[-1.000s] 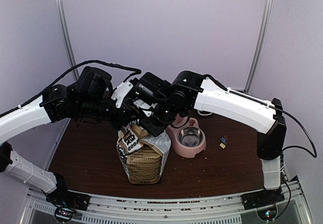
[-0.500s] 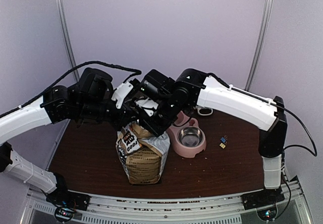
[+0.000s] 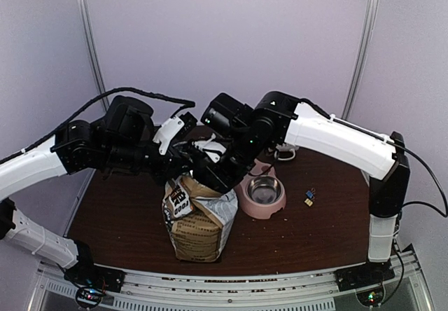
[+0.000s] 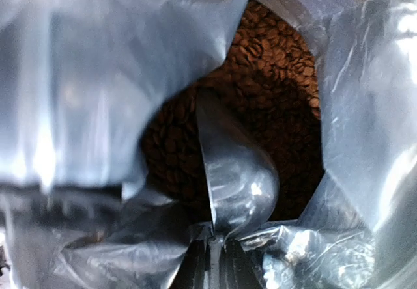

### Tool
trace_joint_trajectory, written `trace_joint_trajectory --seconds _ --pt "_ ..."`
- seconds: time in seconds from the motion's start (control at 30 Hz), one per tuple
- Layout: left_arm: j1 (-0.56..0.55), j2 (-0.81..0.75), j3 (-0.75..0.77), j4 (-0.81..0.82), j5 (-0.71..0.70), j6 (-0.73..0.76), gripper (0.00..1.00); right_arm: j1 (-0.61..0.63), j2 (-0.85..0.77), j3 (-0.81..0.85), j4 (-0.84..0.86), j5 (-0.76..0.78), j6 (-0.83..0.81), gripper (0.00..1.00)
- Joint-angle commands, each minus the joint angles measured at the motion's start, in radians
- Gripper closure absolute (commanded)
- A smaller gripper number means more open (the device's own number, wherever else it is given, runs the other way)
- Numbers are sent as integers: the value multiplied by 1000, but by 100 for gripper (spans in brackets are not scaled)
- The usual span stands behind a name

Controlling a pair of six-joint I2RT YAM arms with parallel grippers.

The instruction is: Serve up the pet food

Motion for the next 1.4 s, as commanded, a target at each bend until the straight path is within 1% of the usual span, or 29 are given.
trace_joint_trajectory --seconds 0.0,0.2,0.6,0.77,0.9,1.07,1.27,1.3,1.33,1.37 --pt "20 -40 11 181 -61 29 100 30 -81 -9 -79 -293 51 100" --pt "20 -59 0 183 -26 44 100 -6 -146 -56 -4 -308 143 100" --pt "19 -122 -32 177 64 67 100 -123 -378 -340 285 -283 453 100" --pt "21 -135 -35 170 89 83 100 -151 -443 -397 367 -256 543 100" --pt "20 -140 -31 168 91 82 100 -156 -454 -387 350 -241 549 100" --pt "19 -152 -26 166 68 73 100 -163 -470 -411 355 -236 557 100" --pt "21 -154 -23 164 60 71 100 -145 -470 -348 291 -139 405 100" --pt "20 -152 -18 162 54 69 97 -139 -469 -344 287 -133 383 100" --pt "20 -153 -15 161 39 68 88 -135 -470 -342 285 -130 366 100" --pt "20 -157 -12 161 28 67 77 -133 -473 -344 288 -132 356 100"
